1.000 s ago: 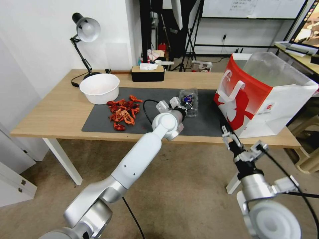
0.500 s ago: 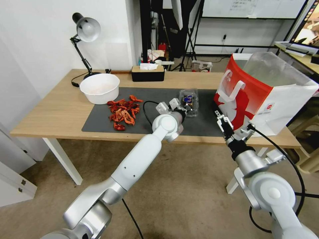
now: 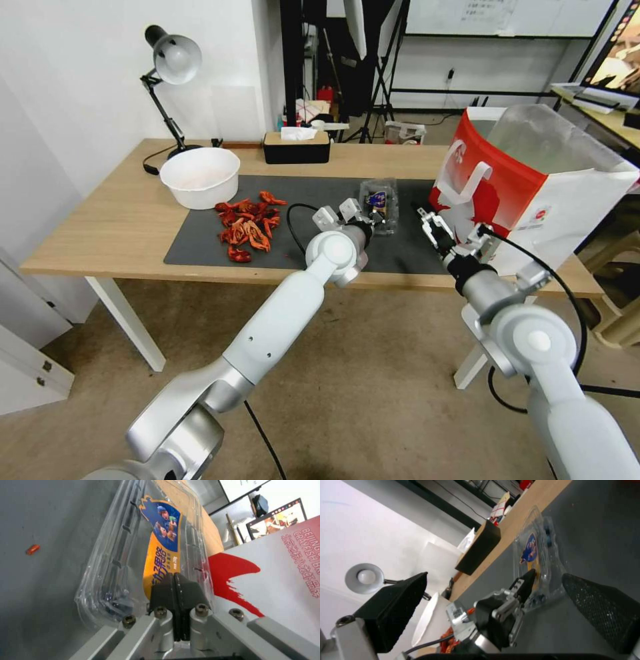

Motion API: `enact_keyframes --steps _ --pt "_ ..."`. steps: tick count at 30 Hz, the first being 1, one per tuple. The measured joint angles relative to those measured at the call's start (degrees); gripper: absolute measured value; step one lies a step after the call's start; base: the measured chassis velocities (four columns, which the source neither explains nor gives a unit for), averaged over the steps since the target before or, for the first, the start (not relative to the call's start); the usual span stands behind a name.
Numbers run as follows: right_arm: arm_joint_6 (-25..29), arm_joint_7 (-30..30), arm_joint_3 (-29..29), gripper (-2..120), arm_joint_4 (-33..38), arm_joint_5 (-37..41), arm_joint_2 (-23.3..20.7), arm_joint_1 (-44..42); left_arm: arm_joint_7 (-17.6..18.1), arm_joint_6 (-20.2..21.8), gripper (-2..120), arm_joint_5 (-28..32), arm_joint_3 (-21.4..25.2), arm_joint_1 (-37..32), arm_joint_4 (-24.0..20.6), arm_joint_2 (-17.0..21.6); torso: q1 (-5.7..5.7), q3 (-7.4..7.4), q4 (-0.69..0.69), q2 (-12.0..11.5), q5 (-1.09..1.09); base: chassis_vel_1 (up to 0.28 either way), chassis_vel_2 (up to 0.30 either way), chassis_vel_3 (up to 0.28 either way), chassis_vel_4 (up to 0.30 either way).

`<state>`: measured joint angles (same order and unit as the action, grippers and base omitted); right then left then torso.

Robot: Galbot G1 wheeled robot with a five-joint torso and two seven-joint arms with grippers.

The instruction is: Close the takeout container lid, then place the container into the takeout bag.

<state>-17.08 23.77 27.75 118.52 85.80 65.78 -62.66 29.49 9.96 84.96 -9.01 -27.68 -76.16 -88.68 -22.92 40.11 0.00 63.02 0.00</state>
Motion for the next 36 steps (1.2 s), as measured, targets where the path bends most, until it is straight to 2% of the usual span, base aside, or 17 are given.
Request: enact_keyframes --steps 17,25,36 --pt "-5.30 3.41 -6.04 100 -9.87 -3.55 -2.56 10.30 0.06 -0.29 0 -0.20 0.39 -0.34 0.30 -0.28 0.00 0.00 -0.01 0.00 0.01 0.000 0.000 0.000 0.000" --pt "-6.77 4.13 -11.23 100 -17.03 -4.65 -2.17 18.40 -0.13 -0.35 0 -0.20 0.67 -0.36 0.45 -0.25 0.00 0.00 0.00 0.00 0.00 0.000 0.000 0.000 0.000" --pt "-8.22 4.32 -14.71 100 -24.30 -5.96 -0.85 25.53 -0.30 -0.42 0 -0.13 0.75 -0.28 0.50 -0.06 0.00 0.00 0.00 0.01 0.00 0.000 0.000 0.000 0.000"
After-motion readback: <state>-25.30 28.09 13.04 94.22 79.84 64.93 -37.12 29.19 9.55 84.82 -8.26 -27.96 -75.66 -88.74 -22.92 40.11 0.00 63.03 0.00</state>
